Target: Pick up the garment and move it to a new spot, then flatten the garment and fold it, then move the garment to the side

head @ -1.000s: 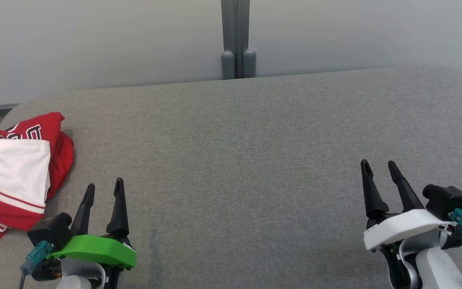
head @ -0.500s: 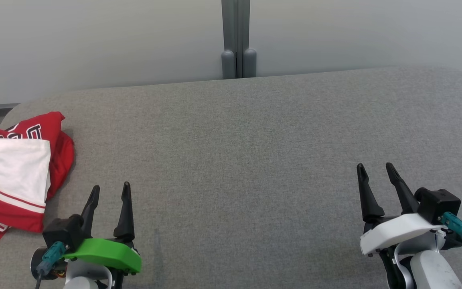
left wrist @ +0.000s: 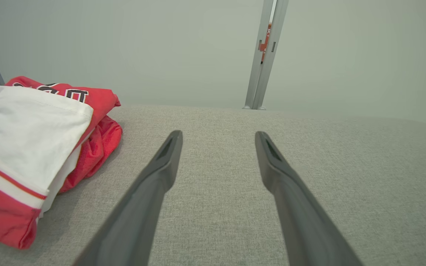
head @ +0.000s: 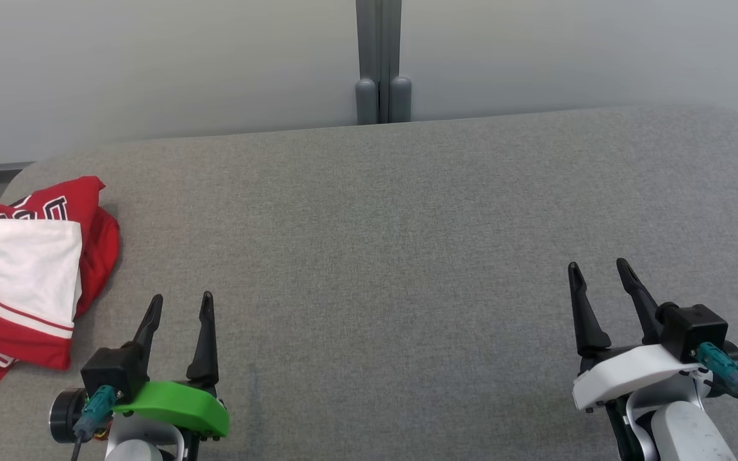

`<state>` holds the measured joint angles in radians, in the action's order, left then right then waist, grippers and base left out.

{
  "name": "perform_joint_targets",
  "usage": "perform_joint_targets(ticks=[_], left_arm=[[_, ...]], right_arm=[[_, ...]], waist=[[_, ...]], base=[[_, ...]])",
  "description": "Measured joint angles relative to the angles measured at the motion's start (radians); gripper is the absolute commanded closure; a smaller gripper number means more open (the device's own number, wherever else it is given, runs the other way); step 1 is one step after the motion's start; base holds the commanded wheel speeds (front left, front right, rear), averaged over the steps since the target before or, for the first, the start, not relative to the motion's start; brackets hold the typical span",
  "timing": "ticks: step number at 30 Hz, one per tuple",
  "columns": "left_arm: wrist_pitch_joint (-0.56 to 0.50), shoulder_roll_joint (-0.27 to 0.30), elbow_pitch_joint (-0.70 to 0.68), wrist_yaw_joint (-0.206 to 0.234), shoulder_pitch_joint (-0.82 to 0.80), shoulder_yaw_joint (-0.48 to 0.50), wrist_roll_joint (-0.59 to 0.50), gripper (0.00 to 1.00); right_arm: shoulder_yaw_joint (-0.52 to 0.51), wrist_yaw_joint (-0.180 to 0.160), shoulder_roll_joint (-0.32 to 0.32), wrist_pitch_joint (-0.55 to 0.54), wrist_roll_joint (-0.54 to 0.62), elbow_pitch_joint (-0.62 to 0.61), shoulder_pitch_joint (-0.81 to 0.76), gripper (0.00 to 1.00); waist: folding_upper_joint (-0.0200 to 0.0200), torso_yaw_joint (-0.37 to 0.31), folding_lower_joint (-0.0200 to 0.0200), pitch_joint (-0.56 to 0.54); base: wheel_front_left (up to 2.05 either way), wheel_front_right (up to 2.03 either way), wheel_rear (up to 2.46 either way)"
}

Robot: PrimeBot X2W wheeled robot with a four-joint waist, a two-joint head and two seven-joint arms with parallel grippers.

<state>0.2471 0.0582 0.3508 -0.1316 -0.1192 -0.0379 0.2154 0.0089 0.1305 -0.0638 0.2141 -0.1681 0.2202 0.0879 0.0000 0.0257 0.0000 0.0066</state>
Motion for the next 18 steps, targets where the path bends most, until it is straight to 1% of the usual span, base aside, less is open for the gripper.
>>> perform_joint_targets(ticks=[9, 18], left_arm=[[0.014, -0.003, 0.015, 0.000, -0.007, 0.003, -0.035, 0.00], [0.015, -0.005, 0.019, 0.000, -0.011, 0.013, -0.026, 0.00]], right_arm=[[-0.003, 0.000, 0.006, 0.017, 0.043, -0.001, 0.000, 0.00], [-0.005, 0.000, 0.010, 0.018, 0.028, 0.000, 0.000, 0.00]], waist=[[0.0000, 0.000, 0.0000, 0.004], [0.0000, -0.002, 0.0000, 0.009]], base=[[0.00, 0.00, 0.00], [0.00, 0.00, 0.00]])
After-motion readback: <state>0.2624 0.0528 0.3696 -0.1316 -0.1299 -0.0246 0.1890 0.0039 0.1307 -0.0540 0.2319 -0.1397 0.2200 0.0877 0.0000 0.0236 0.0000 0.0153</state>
